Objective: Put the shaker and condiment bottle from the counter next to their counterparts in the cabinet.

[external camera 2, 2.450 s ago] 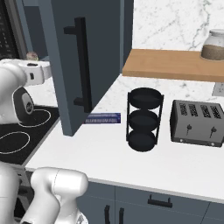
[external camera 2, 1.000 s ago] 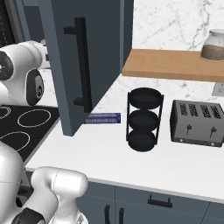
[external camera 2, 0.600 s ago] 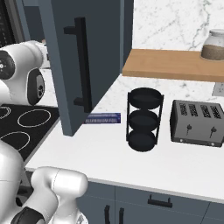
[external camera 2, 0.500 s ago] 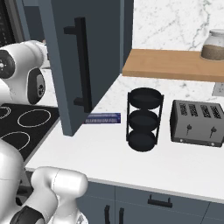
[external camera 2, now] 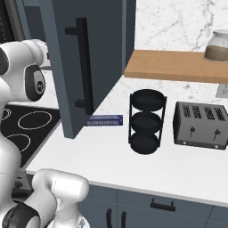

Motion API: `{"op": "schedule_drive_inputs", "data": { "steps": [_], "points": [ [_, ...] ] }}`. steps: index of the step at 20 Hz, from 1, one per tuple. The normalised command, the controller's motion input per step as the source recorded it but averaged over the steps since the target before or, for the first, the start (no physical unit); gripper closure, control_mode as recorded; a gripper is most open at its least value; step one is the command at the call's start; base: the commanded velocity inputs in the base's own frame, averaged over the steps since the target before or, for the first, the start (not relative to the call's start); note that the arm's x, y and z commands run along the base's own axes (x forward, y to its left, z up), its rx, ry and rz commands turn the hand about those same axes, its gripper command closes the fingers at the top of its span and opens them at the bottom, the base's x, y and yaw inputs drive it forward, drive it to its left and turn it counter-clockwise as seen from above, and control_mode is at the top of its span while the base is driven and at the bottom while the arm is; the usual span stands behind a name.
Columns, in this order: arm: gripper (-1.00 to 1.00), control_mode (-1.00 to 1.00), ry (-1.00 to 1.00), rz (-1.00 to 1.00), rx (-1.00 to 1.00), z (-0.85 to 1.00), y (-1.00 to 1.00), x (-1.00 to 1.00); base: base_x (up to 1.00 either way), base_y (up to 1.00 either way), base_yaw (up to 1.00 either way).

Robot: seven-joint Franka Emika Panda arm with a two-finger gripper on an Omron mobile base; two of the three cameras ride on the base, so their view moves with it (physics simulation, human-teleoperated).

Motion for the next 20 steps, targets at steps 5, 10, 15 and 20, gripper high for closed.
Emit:
{"op": "schedule_drive_inputs", "data": {
  "steps": [5, 10, 15, 20],
  "points": [
    [1.0, -1.0, 0.0, 0.0, 0.0, -0.1, -0.36, 0.02, 0.0, 0.0, 0.0],
    [1.0, -1.0, 0.0, 0.0, 0.0, -0.23, -0.11, 0.0, 0.0, 0.0, 0.0],
    [1.0, -1.0, 0.0, -0.02, 0.0, -0.05, 0.0, 0.0, 0.0, 0.0, 0.0],
    [1.0, -1.0, 0.0, -0.01, 0.0, 0.0, 0.0, 0.16, 0.0, 0.0, 0.0]
  ]
}}
